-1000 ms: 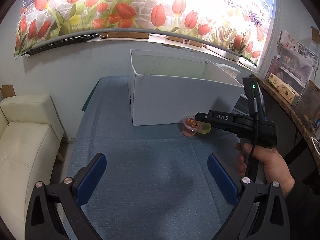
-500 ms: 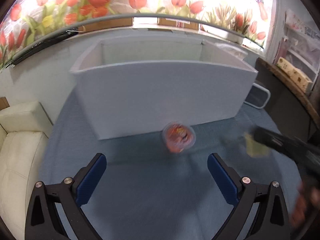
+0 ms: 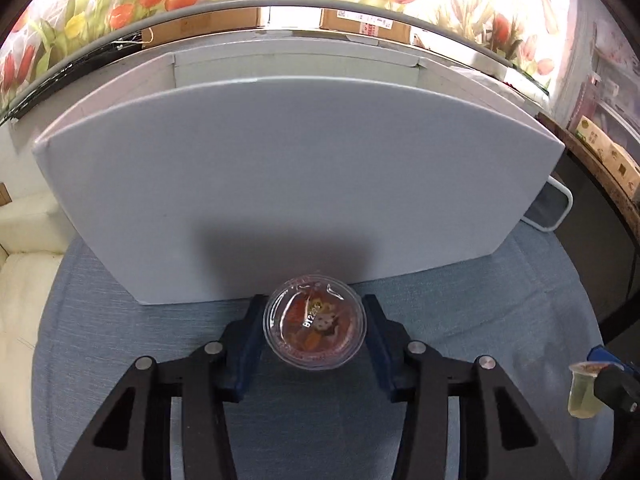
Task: Organize snacks
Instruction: 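Grasp the last red jelly cup with the left tool while the right tool holds its cup, then lower both jelly cups into the white box and open both tools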
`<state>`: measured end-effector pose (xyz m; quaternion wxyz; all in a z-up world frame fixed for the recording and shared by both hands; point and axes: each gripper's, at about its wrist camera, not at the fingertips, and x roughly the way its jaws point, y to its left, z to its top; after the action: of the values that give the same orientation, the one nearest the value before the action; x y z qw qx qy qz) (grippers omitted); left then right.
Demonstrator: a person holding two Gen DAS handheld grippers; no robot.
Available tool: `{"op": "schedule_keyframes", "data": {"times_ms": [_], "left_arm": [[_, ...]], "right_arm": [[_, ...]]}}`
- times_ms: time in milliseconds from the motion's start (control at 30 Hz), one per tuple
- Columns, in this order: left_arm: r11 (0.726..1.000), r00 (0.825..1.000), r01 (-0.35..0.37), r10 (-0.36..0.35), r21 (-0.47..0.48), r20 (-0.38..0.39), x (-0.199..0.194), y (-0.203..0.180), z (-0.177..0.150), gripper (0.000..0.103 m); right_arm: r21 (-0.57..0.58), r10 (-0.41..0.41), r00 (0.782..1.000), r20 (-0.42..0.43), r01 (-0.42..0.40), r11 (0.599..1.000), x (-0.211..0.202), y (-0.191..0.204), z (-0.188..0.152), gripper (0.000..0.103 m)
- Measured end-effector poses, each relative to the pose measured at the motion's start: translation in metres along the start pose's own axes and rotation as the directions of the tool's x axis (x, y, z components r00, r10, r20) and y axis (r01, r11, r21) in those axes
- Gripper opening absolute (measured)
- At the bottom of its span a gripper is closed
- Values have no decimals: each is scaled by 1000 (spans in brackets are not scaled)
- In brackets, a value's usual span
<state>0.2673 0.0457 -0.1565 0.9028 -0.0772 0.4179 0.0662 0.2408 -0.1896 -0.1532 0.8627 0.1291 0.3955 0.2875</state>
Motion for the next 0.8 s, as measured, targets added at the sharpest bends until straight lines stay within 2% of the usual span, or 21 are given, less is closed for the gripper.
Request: {"op": "schedule_keyframes", "data": {"times_ms": [200,433,633,800], "left_arm": [[999,998,49,-50,23,29,-28,7,-11,52],[995,988,88,-94,51,123,-93,22,-11,52],[994,974,110,-113,23,198,-132,46,18,52],[993,968,115,-110,-6,227,-136,57,54,52]], "right_arm": [[-8,26,1000,-4,-26,1000,4,8,-3,52],[-61,63,998,18,-62,996,4,35,11,52],[-130,90,995,45,-84,988,12,67,47,52],[-177,102,993,64,-89,980,26,86,94,52]]}}
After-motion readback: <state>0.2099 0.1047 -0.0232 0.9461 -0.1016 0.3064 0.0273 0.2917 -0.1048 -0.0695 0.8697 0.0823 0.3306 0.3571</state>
